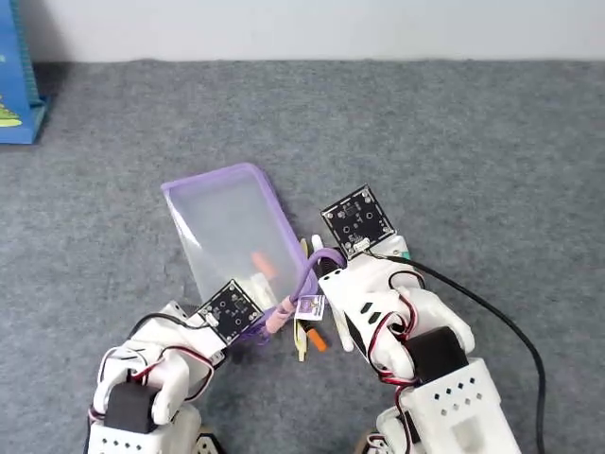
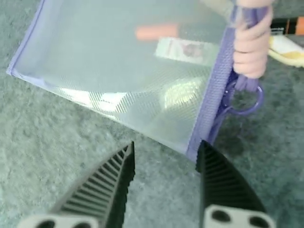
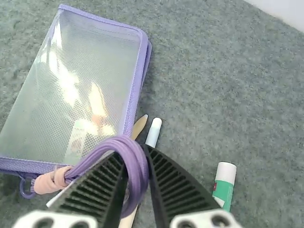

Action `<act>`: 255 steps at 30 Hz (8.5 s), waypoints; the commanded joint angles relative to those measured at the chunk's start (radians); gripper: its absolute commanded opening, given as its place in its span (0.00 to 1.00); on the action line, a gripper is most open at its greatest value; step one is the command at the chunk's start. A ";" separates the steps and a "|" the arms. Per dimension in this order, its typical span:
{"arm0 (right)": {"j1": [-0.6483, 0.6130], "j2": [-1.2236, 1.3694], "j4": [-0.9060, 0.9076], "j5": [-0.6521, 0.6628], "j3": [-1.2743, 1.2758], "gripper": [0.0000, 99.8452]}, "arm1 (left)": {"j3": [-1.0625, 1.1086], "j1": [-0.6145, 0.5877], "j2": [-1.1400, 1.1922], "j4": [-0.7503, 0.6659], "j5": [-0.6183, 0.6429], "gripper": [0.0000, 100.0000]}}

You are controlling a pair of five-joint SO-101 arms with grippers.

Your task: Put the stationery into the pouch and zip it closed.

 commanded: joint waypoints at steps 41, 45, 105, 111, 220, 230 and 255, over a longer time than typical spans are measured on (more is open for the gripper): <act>0.012 -0.012 -0.012 -0.034 -0.014 0.01 | -0.374 0.126 0.833 -0.058 0.166 0.13; 0.010 -0.013 -0.012 -0.034 -0.014 0.01 | -0.274 0.132 0.833 -0.204 0.190 0.13; -0.054 -0.275 0.174 -0.035 -0.015 0.01 | -0.228 -0.078 0.832 -0.453 0.302 0.17; -0.054 -0.275 0.186 -0.035 -0.015 0.01 | -0.226 -0.077 0.832 -0.448 0.302 0.19; 0.097 -0.268 0.650 0.094 -0.732 0.01 | -0.470 -0.201 0.569 -0.256 0.324 0.02; 0.015 -0.277 0.662 0.091 -0.749 0.01 | -0.246 -0.120 0.382 -0.385 0.468 0.18; 0.007 -0.271 0.702 0.089 -0.882 0.01 | -0.082 0.083 0.377 -0.675 0.595 0.19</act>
